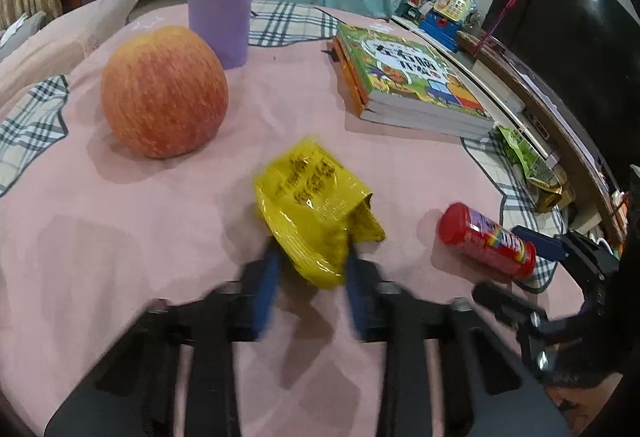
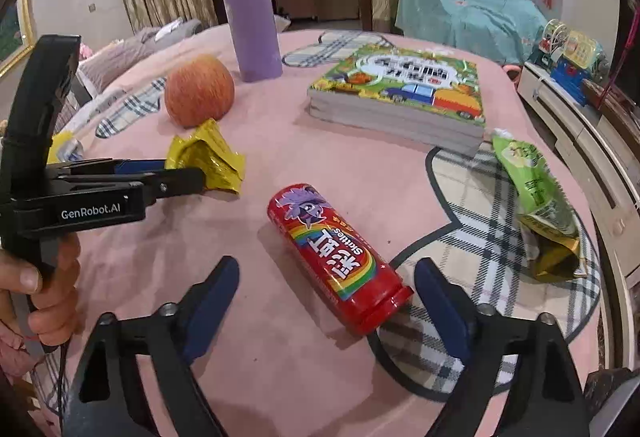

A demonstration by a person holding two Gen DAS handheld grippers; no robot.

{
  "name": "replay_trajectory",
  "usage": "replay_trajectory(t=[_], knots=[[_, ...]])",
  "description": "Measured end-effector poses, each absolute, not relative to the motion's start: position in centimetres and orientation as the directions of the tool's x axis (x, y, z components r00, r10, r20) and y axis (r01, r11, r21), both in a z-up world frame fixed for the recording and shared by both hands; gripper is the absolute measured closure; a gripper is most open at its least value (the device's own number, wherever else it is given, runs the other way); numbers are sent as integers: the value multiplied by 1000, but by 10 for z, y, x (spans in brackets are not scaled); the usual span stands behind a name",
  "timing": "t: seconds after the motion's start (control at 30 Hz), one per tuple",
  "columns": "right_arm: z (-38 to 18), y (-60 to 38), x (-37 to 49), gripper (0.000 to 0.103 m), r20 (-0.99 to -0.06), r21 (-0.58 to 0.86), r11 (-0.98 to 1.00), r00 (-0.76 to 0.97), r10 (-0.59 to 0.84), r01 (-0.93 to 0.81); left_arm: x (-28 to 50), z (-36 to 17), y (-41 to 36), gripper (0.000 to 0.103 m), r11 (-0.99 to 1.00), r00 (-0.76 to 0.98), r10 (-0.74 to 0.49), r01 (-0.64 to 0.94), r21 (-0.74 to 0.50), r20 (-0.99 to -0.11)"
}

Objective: Collect trash
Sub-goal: 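Grasp the yellow snack bag with the left tool while the right tool grasps the red Skittles tube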

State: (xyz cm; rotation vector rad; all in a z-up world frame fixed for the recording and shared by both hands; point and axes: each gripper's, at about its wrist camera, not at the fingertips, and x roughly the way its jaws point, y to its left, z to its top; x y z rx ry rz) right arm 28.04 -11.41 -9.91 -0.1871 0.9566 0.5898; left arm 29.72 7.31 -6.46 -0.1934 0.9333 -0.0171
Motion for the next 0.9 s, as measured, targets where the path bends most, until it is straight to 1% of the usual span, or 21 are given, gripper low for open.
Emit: replay_trajectory(t=[0.03, 0.1, 0.2, 0.3, 0.47, 0.53, 0.63, 0.7, 0.83, 0.9], knots=[[-100, -114, 282, 28, -816, 103, 834, 433, 382, -542, 297, -65, 72, 86, 984, 596, -101, -61, -170, -796], [-103, -116, 284, 55, -827, 91, 849, 435, 355, -520, 293, -63, 70, 86, 985, 605, -105, -46, -166, -789], [-100, -123, 282, 64, -825, 103, 862, 441, 353, -497, 281, -55, 66, 87, 985, 619, -124, -21, -174, -776], [-96, -134, 272, 66, -826, 137, 885, 442, 350, -445, 260, -49, 62, 87, 979, 618, -164, 6, -204, -769], [-89, -166, 234, 68, -811, 240, 909, 444, 381, -342, 221, -46, 45, 87, 966, 589, -242, 70, -249, -771], [-87, -176, 217, 68, -808, 261, 920, 455, 374, -292, 203, -50, 35, 87, 958, 568, -275, 94, -271, -776], [-86, -185, 190, 68, -797, 293, 924, 471, 378, -246, 185, -60, 24, 87, 952, 538, -295, 98, -289, -789], [-87, -184, 178, 68, -796, 287, 930, 483, 365, -229, 177, -66, 18, 87, 953, 534, -291, 94, -287, -794], [-87, -183, 173, 65, -790, 278, 935, 501, 354, -222, 173, -67, 19, 86, 951, 561, -285, 63, -304, -777], [-85, -185, 173, 55, -782, 281, 936, 515, 352, -213, 172, -70, 21, 86, 952, 577, -274, 48, -303, -769]])
